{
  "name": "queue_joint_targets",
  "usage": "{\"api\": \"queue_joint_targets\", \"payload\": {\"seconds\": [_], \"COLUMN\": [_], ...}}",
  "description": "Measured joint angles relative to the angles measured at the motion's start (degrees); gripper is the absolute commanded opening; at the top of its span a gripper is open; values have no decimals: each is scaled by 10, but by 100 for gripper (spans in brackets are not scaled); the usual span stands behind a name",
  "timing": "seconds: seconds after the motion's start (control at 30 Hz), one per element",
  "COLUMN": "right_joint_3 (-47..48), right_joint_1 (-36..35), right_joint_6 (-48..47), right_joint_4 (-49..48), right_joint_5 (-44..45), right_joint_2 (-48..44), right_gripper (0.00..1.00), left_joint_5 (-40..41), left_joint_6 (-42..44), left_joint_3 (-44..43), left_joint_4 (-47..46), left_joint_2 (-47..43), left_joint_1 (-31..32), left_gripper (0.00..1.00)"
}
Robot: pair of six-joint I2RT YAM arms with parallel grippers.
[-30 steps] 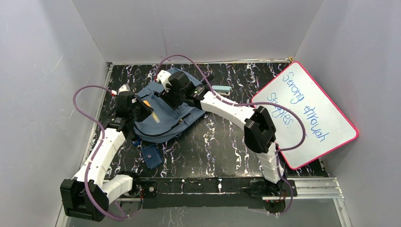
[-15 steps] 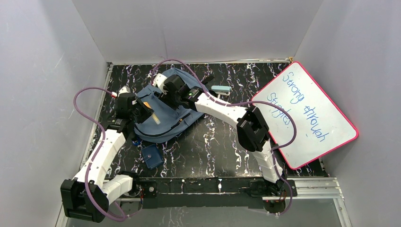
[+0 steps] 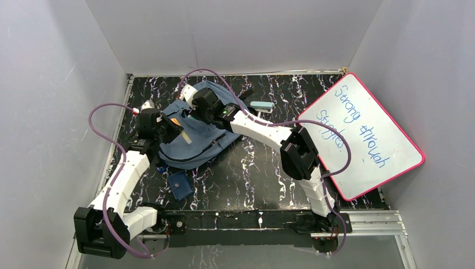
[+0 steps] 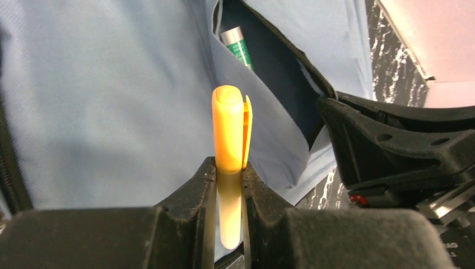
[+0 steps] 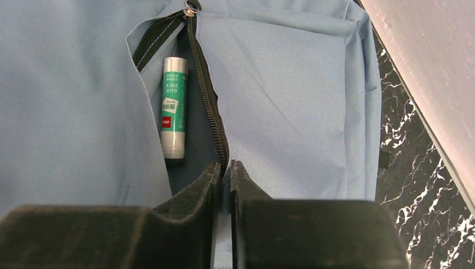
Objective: Pack the student bag
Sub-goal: Place the stationery in the student bag.
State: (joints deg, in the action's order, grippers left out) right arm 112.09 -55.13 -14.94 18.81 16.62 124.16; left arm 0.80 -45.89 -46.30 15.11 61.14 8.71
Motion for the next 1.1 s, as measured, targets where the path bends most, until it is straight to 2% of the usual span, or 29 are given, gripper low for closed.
{"api": "queue_joint_targets", "payload": {"seconds": [0.1,0.23,0.67,1.1], "right_joint_3": [-2,-4,-13,-13], "right_joint_1": [0,0,8,20], "right_joint_6": [5,17,90,142], "right_joint_4": [-5,-7,-12,-14], "right_joint_5": [-1,-7,-53,-95], "right_joint_2": [0,0,-4,-9], "right_gripper": [3,0,0,0], "left_joint_5": [-15,-26,-20,-29], "left_joint_6": [-14,-55,-204,-259], "left_joint_3": [0,13,23,25], "left_joint_4": [-25,-83,-216,-306], "left_joint_2": [12,25,103,203], "left_joint_1": [-6,-12,-19,-19], "left_gripper": [0,0,0,0]}}
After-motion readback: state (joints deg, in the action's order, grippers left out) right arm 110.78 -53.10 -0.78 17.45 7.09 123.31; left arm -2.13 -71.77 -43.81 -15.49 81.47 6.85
